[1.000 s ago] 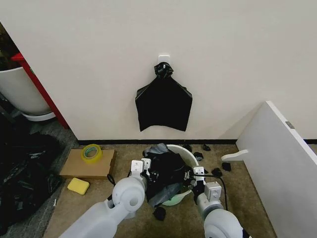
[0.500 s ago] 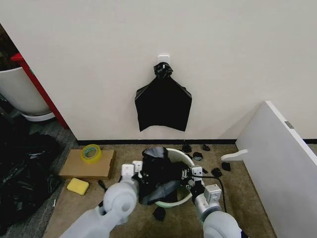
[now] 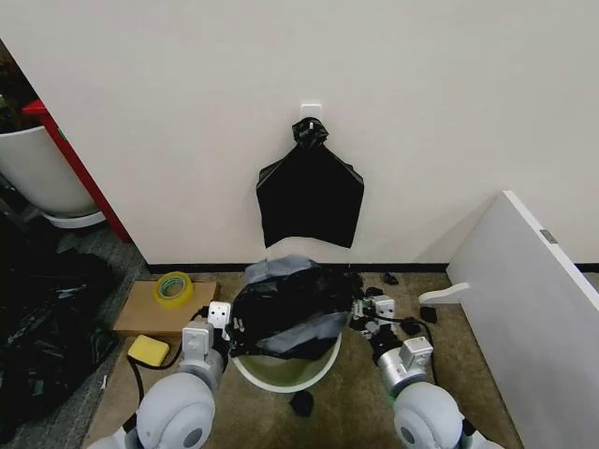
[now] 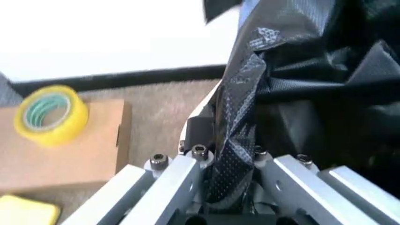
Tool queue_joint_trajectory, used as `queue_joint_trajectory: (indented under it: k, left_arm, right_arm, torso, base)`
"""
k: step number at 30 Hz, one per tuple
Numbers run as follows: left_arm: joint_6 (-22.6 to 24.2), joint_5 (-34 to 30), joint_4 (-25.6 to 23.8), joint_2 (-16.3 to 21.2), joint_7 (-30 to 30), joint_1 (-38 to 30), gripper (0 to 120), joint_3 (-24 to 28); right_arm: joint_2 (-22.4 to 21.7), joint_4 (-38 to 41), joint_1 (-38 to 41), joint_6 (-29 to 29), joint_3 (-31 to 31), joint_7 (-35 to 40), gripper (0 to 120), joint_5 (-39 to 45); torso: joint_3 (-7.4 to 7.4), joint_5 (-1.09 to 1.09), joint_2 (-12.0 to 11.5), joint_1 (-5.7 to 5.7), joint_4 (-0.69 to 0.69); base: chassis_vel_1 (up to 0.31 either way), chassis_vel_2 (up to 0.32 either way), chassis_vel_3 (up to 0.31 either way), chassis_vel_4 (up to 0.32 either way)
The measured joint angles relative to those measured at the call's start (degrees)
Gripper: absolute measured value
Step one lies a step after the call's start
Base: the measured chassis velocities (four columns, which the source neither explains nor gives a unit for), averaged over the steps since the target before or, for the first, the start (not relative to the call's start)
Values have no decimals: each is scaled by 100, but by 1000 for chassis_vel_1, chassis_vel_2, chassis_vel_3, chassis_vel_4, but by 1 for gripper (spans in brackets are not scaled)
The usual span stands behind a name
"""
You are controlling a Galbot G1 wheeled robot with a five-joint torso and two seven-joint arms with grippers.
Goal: Place the garbage bag over the trash bin.
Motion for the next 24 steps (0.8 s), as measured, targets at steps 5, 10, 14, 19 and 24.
queue_joint_trajectory:
  k: [5, 10, 14, 19, 24]
  left_arm:
    - [-114, -30, -156, 41, 28, 25, 1, -29]
    - [-460, -204, -47, -30, 121, -128, 1, -76]
    - [-631, -445, 110, -116, 175, -287, 1, -83]
    - [-782, -567, 305, -183, 229, -409, 1, -125]
    - [-914, -701, 533, -239, 241, -522, 1, -204]
  right_arm:
    - [-11, -75, -44, -186, 77, 164, 0, 229]
    - [-83, 49, -273, -201, -52, 144, 0, 291]
    - [-127, 204, -508, -222, -324, 69, 0, 281]
    - [-112, 77, -682, 464, -509, -722, 0, 34]
    - [-117, -459, -699, 1591, -476, -2041, 0, -444]
  torso:
    - [0, -1, 0, 0, 3]
    - [0, 0, 0, 0, 1]
    - [0, -2, 0, 0, 1]
    - [0, -2, 0, 0, 1]
    - [0, -1, 0, 0, 2]
  base:
    - [0, 0, 0, 0]
    - [0, 0, 0, 0]
    - [0, 0, 0, 0]
    - [0, 0, 0, 0]
    - [0, 0, 0, 0]
